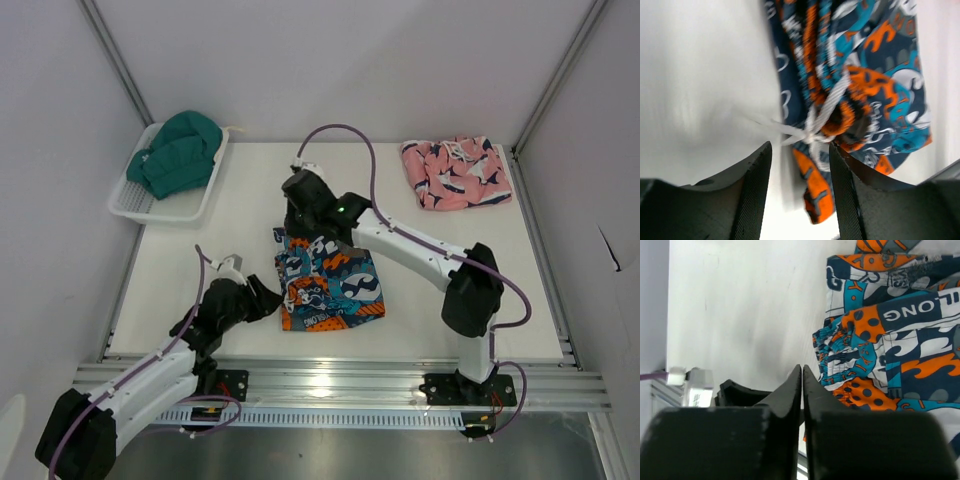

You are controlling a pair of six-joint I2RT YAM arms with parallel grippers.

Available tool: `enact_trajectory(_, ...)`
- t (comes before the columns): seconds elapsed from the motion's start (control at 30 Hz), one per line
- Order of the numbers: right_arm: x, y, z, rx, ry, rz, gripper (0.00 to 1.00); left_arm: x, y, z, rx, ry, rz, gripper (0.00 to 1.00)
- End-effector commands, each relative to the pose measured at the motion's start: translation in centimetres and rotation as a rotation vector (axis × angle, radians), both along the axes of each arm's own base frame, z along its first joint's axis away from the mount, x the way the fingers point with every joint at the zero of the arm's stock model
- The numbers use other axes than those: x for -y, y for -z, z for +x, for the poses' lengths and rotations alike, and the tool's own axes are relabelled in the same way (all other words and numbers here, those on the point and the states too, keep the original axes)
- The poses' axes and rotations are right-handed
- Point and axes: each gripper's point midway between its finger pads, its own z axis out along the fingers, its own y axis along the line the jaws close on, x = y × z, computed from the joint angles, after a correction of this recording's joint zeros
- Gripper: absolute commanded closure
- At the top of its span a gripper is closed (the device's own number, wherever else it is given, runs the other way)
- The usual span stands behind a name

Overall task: Fold and stack the shorts
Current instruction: Fold the shorts

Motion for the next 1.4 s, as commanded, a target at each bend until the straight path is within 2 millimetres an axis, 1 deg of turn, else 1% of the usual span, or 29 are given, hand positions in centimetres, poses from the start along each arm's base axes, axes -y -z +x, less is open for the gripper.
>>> enact_trajectory(0.0, 0.7, 1.2, 1.0, -0.039, -0.045, 0.077, 1.0, 0.9, -4.2, 2.0, 0.096, 0.021, -0.019, 0.46)
enact_trajectory(0.03, 0.4, 0.9, 1.2, -0.024, -0.075, 0.11, 1.0, 0.9, -4.2, 1.9, 0.083, 0.023, -0.011, 0.46)
enact_trajectory(0.07, 1.0, 2.4, 1.1, -0.052, -0.09, 0.107, 1.0, 1.1, -5.0, 2.1, 0.095, 0.027, -0.018, 0.46)
enact_trajectory(0.1, 0.5, 2.3, 0.3, -0.078, -0.149, 0.15, 1.0, 1.1, -5.3, 2.1, 0.097, 0.027, -0.019, 0.46)
enact_trajectory(0.13, 0.0, 2.1, 0.5, -0.065, -0.179, 0.19, 1.0, 1.2, -5.4, 2.1, 0.096, 0.033, -0.023, 0.46)
enact_trajectory(0.17, 0.1, 2.4, 0.7, -0.074, -0.192, 0.205, 1.0, 1.4, -6.0, 2.2, 0.105, 0.037, -0.031, 0.46)
enact_trajectory(0.2, -0.1, 3.2, -0.1, -0.108, -0.233, 0.224, 1.0, 1.5, -6.1, 2.1, 0.105, 0.043, -0.033, 0.46)
enact_trajectory(0.23, -0.4, 3.2, 0.2, -0.099, -0.249, 0.252, 1.0, 1.6, -6.2, 2.1, 0.104, 0.046, -0.039, 0.46)
enact_trajectory(0.3, -0.5, 3.8, 0.3, -0.118, -0.272, 0.276, 1.0, 2.4, -6.8, 2.1, 0.118, 0.08, -0.073, 0.47)
enact_trajectory(0.33, -1.0, 4.4, 0.5, -0.124, -0.286, 0.289, 1.0, 2.7, -6.5, 1.9, 0.103, 0.096, -0.072, 0.47)
enact_trajectory(0.37, -1.3, 4.6, 0.2, -0.136, -0.31, 0.304, 1.0, 3.2, -7.3, 2.2, 0.133, 0.109, -0.091, 0.47)
enact_trajectory(0.47, -1.9, 6.2, 0.5, -0.165, -0.32, 0.318, 1.0, 4.1, -7.3, 2.4, 0.127, 0.135, -0.071, 0.48)
enact_trajectory(0.53, -2.2, 7.0, 0.7, -0.178, -0.318, 0.324, 1.0, 4.7, -7.8, 2.7, 0.145, 0.147, -0.065, 0.48)
enact_trajectory(0.57, -2.3, 8.0, 0.8, -0.193, -0.314, 0.318, 1.0, 4.9, -7.3, 2.7, 0.133, 0.152, -0.051, 0.48)
enact_trajectory(0.63, -2.2, 9.0, 0.8, -0.205, -0.309, 0.316, 1.0, 5.5, -7.8, 3.0, 0.148, 0.157, -0.043, 0.49)
enact_trajectory(0.67, -2.1, 9.6, 0.7, -0.212, -0.307, 0.313, 1.0, 5.6, -7.4, 3.1, 0.14, 0.158, -0.027, 0.49)
enact_trajectory(0.7, -2.3, 9.4, 0.8, -0.2, -0.313, 0.333, 1.0, 5.6, -7.4, 3.3, 0.143, 0.151, -0.016, 0.49)
enact_trajectory(0.73, -2.0, 10.2, 0.4, -0.216, -0.315, 0.33, 1.0, 5.9, -7.7, 3.5, 0.148, 0.157, -0.011, 0.49)
enact_trajectory(0.8, -2.2, 9.7, 0.6, -0.185, -0.328, 0.357, 1.0, 6.1, -7.3, 3.8, 0.146, 0.158, 0.02, 0.49)
enact_trajectory(0.83, -2.1, 9.8, 0.6, -0.182, -0.33, 0.358, 1.0, 6.2, -7.0, 3.7, 0.136, 0.167, 0.029, 0.5)
enact_trajectory(0.87, -1.9, 10.2, 0.6, -0.188, -0.327, 0.354, 1.0, 5.9, -6.7, 4.3, 0.13, 0.139, 0.065, 0.54)
enact_trajectory(0.93, -1.7, 10.6, 0.9, -0.194, -0.324, 0.357, 1.0, 5.5, -5.7, 4.4, 0.092, 0.115, 0.108, 0.64)
enact_trajectory(1.0, -1.8, 11.4, 1.0, -0.203, -0.328, 0.363, 1.0, 5.4, -4.6, 4.4, 0.063, 0.111, 0.121, 0.67)
enact_trajectory(1.03, -1.9, 11.6, 1.0, -0.208, -0.33, 0.365, 1.0, 5.7, -4.7, 4.5, 0.07, 0.115, 0.108, 0.68)
enact_trajectory(1.13, -2.3, 12.5, 1.4, -0.213, -0.337, 0.38, 1.0, 6.0, -3.6, 4.3, 0.047, 0.134, 0.127, 0.69)
enact_trajectory(1.23, -3.0, 13.5, 2.1, -0.22, -0.345, 0.399, 1.0, 6.4, -2.3, 4.0, 0.023, 0.162, 0.164, 0.77)
enact_trajectory(1.3, -3.6, 13.7, 2.7, -0.21, -0.354, 0.413, 1.0, 6.7, -1.3, 3.4, 0.006, 0.181, 0.188, 0.8)
enact_trajectory(1.33, -3.7, 15.0, 2.8, -0.227, -0.348, 0.405, 1.0, 6.7, -0.5, 3.1, -0.013, 0.184, 0.206, 0.81)
enact_trajectory(1.37, -4.0, 15.2, 3.1, -0.22, -0.35, 0.418, 1.0, 6.7, -0.3, 3.1, -0.011, 0.178, 0.212, 0.82)
